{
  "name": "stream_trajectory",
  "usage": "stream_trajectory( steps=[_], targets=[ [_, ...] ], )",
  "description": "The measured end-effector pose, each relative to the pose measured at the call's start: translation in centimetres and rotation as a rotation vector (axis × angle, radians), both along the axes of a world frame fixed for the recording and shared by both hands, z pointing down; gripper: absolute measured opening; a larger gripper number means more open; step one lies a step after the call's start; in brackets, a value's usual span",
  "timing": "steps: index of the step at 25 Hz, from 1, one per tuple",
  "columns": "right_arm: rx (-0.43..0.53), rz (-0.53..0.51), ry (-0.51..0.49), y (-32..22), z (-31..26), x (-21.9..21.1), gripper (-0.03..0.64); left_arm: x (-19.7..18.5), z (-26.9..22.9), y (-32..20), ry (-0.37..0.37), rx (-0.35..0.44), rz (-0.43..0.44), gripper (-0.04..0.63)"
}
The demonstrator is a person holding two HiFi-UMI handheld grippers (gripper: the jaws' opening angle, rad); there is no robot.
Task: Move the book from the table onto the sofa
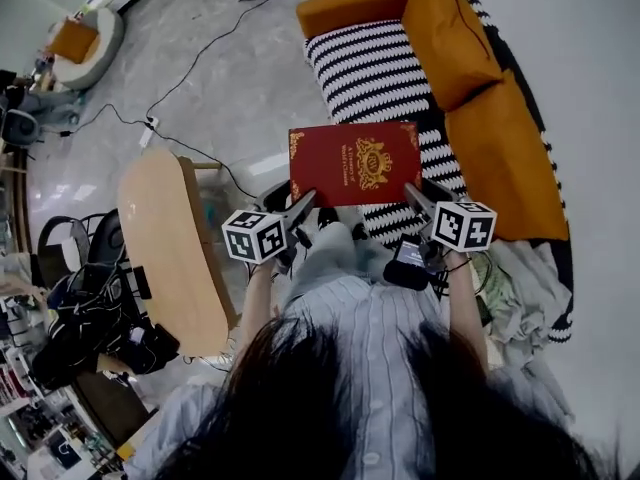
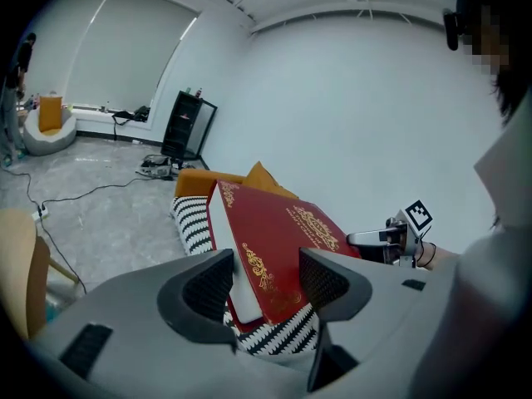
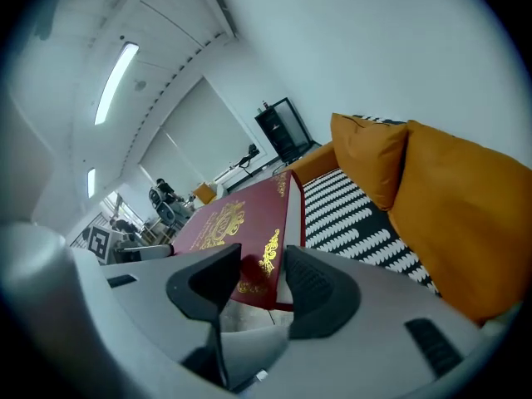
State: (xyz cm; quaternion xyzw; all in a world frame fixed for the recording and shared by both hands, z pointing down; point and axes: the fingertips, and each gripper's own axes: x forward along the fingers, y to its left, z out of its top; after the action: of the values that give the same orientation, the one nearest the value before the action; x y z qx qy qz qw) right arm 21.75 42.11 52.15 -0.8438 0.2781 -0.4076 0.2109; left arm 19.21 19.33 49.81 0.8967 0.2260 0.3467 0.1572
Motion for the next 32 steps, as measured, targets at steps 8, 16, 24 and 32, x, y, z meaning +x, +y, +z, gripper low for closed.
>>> stream_trajectory(
  steps=[8, 16, 24, 32],
  targets=[
    [0.013, 0.194, -0.033, 6.0, 0.7, -3.2, 0.181, 2.0, 0.0, 6.1, 0.001, 0.024, 0.215, 0.252],
    [0.009, 0.381, -0.072, 11.3, 1.9, -5.7, 0.179, 4.5, 1.0, 12.6, -0.029, 0.029, 0.433, 0.252],
    [0.009, 0.537, -0.143, 15.4, 4.1, -8.0, 0.178, 7.0, 2.8, 19.3, -0.058, 0.078, 0.656, 0.252],
    [-0.004, 0.6, -0.205, 16.9, 5.2, -7.3, 0.176, 9.6, 4.2, 22.2, -0.116, 0.102, 0.769, 0.252]
  ],
)
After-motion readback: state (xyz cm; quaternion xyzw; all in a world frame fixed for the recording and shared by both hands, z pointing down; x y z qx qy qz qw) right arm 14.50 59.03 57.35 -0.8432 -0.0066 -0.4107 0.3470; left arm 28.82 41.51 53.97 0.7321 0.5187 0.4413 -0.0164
